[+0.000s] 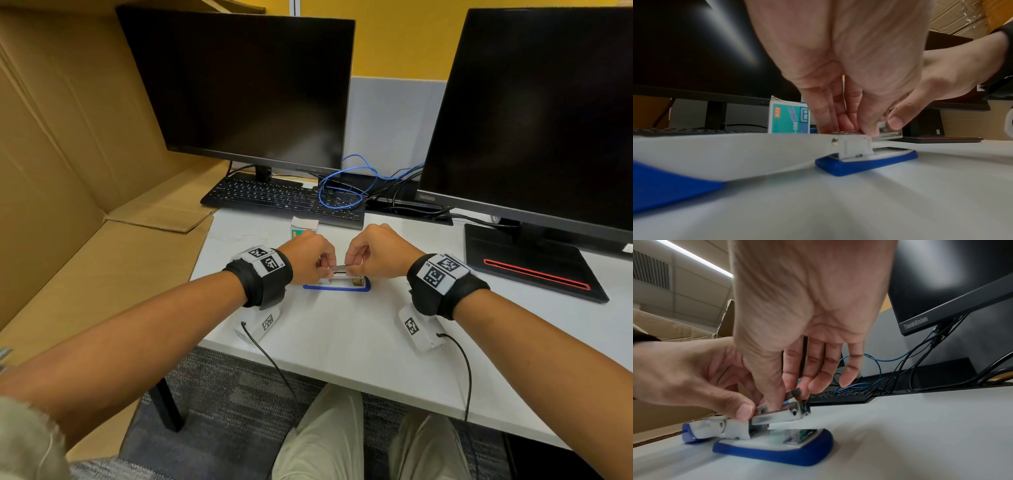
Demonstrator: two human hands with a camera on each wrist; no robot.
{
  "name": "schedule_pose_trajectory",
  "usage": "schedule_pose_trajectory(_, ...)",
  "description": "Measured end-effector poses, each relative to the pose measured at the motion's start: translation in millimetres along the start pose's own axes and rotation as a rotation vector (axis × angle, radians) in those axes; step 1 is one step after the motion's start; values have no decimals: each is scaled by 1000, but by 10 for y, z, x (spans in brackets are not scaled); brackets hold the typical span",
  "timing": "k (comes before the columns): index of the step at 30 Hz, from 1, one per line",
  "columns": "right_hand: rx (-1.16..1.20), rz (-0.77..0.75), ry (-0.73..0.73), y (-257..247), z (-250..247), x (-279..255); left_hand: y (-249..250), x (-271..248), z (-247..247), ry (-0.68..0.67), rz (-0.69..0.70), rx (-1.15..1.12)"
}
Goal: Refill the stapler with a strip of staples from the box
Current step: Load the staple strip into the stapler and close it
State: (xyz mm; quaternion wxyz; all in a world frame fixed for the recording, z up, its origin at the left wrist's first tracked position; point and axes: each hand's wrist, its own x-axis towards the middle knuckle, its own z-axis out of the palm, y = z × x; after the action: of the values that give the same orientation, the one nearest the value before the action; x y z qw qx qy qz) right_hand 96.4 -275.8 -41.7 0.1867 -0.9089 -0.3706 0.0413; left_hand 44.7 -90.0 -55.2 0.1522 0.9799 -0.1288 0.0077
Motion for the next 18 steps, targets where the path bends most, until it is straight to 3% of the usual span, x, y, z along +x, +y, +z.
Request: schedule_pose_trajectory(18,-91,-1,-1,-86,-15,-9,1,-28,-6,28,33,11)
